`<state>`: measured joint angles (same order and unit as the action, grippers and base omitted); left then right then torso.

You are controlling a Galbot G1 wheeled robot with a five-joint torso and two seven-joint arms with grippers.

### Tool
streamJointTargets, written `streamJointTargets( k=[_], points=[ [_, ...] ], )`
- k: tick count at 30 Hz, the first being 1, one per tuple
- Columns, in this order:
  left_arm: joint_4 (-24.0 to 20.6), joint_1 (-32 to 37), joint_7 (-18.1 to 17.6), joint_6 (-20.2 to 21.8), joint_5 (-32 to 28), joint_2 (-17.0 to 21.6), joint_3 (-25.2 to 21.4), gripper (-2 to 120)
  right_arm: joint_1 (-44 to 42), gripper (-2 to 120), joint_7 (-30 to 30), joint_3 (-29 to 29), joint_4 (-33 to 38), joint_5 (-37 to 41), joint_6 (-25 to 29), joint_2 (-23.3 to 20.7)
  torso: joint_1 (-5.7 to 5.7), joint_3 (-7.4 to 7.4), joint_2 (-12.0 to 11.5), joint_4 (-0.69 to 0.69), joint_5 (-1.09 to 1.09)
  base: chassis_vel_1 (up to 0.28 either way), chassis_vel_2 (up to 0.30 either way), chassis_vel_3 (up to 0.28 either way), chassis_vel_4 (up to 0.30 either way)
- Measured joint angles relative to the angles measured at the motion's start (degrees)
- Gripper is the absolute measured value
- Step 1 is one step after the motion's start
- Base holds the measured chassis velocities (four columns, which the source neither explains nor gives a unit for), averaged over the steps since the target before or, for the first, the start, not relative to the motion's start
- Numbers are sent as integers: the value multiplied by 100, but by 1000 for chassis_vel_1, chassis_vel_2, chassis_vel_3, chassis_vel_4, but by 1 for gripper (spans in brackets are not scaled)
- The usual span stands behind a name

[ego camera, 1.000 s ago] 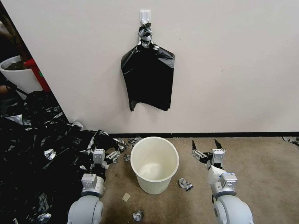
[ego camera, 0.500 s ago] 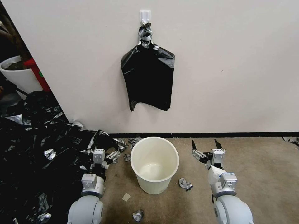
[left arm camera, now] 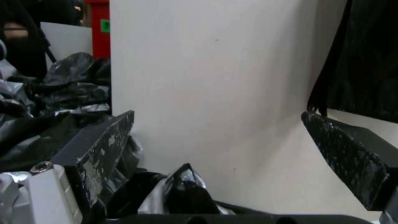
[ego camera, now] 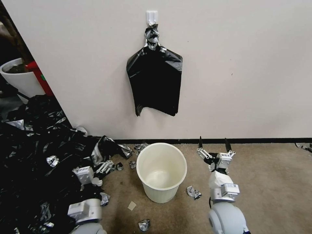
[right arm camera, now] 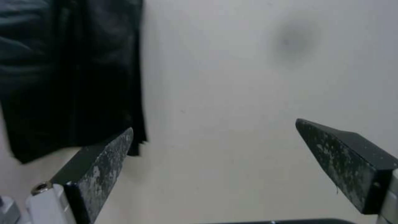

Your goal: Place a trash bag onto the trash bin.

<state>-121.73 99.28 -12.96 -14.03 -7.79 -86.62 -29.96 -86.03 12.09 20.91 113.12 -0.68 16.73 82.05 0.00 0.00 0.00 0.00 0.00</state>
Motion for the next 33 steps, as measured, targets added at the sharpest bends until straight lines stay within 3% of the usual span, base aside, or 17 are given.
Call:
streamJointTargets(
  k=[6, 9, 10, 13, 14, 16, 18, 26, 33],
  points=[
    [0, 1, 34, -127, 46, -4, -34, 100, 493, 100, -625, -438, -243, 942, 541, -327, 0, 0, 0, 0, 0, 0, 0, 0, 0],
    [14, -17, 202, -463, 126, -5, -127, 100, 1528, 100, -1161, -1269, -629, 2929, 856, -574, 0, 0, 0, 0, -1, 0, 0, 0, 0],
    [14, -17, 202, -463, 126, -5, -127, 100, 1528, 100, -1161, -1269, -629, 2929, 856, -574, 0, 0, 0, 0, -1, 0, 0, 0, 0],
    [86, -84, 630, -1118, 347, -6, -325, 100, 2746, 100, -1528, -1841, -1132, 4821, 854, -478, 0, 1, 0, 2, 0, 0, 0, 0, 0],
    [86, -84, 630, -1118, 347, -6, -325, 100, 2746, 100, -1528, -1841, -1132, 4821, 854, -478, 0, 1, 0, 2, 0, 0, 0, 0, 0],
    [123, -89, 848, -1500, 286, -31, -434, 100, 3495, 100, -1574, -2119, -1372, 5781, 687, -323, 0, 1, 0, -2, 0, 0, 0, 0, 0],
    [134, 56, 851, -1572, 2, -105, -475, 100, 4201, 100, -1556, -2379, -1634, 6502, 544, -159, 0, 1, 0, 2, -2, 0, 0, 0, 0],
    [169, 223, 798, -1581, 112, -262, -609, 100, 6085, 100, -1527, -2704, -3041, 7566, 393, 450, 0, 1, 0, 2, -1, 0, 0, 0, 0],
    [171, 243, 674, -1576, 190, -289, -764, 100, 6554, 100, -1508, -2500, -3544, 7773, 357, 757, 0, 1, -1, 0, 0, 0, 0, 0, 0]
  ],
)
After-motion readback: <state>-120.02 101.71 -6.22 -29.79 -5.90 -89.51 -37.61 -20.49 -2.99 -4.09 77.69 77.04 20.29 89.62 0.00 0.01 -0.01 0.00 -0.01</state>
